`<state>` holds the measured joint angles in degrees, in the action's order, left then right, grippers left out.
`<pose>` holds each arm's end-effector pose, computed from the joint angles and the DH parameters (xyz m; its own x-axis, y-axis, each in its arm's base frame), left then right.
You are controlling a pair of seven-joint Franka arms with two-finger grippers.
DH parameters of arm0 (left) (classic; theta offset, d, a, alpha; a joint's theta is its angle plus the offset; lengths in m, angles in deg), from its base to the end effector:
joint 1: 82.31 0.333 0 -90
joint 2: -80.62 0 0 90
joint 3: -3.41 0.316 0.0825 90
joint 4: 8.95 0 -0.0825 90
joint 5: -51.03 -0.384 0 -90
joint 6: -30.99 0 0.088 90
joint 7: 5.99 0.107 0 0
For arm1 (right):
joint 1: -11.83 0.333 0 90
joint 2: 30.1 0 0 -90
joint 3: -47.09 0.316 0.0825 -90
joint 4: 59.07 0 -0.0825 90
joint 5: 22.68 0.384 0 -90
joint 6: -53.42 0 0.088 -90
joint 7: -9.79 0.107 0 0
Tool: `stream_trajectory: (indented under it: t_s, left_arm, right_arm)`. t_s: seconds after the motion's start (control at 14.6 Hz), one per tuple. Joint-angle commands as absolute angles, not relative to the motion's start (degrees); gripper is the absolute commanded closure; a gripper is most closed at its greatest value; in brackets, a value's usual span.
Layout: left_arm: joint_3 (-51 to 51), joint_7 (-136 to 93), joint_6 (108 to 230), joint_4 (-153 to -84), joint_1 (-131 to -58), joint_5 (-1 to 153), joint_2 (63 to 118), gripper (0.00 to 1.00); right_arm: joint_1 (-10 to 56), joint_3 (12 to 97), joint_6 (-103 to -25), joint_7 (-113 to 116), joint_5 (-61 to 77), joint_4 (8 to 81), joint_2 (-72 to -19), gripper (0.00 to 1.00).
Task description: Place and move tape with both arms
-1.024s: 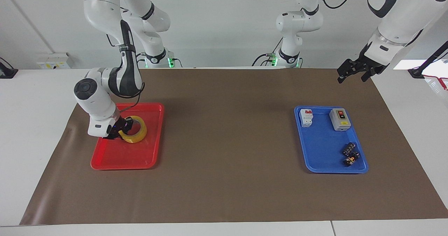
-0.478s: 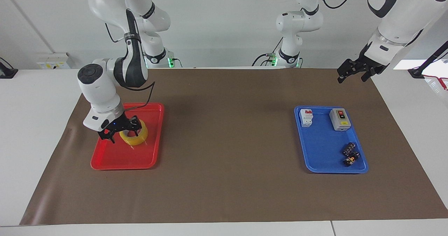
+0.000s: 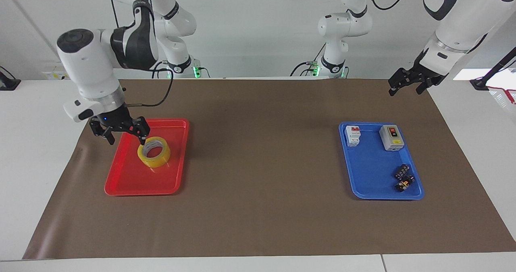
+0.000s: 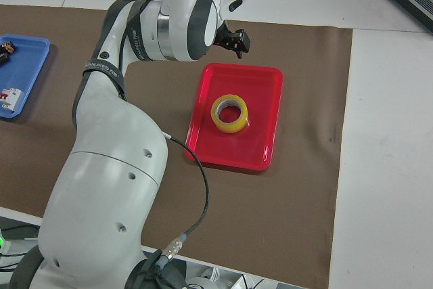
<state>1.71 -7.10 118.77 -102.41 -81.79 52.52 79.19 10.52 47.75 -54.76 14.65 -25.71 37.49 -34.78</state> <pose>0.5409 -0.0142 0.6066 0.9972 -0.0021 -0.0746 -0.0003 -0.9997 0.0238 0.6009 -0.0110 0.5518 0.9891 -0.0796 0.1243 -0.0852 -0.9955 0.0405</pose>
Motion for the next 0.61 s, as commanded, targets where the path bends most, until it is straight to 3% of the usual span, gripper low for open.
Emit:
stream_trajectory:
  t_s: [0.0, 0.2, 0.41, 0.55]
  left_arm:
    - [1.7, -6.7, 119.1, -103.3, -81.3, 53.3, 78.2, 0.0]
    - [1.7, -6.7, 119.1, -103.3, -81.3, 53.3, 78.2, 0.0]
    - [1.7, -6.7, 119.1, -103.3, -81.3, 53.4, 78.2, 0.0]
    - [1.7, -6.7, 119.1, -103.3, -81.3, 53.3, 78.1, 0.0]
  right_arm:
    - [9.5, 48.3, -44.7, 18.0, -25.2, 32.8, -31.9, 0.0]
    - [9.4, 48.1, -34.5, 20.4, -25.0, 28.4, -30.0, 0.0]
    - [8.7, 47.9, -35.2, 20.3, -24.8, 37.0, -24.5, 0.0]
    - [8.7, 48.1, -35.5, 19.0, -25.1, 36.0, -25.2, 0.0]
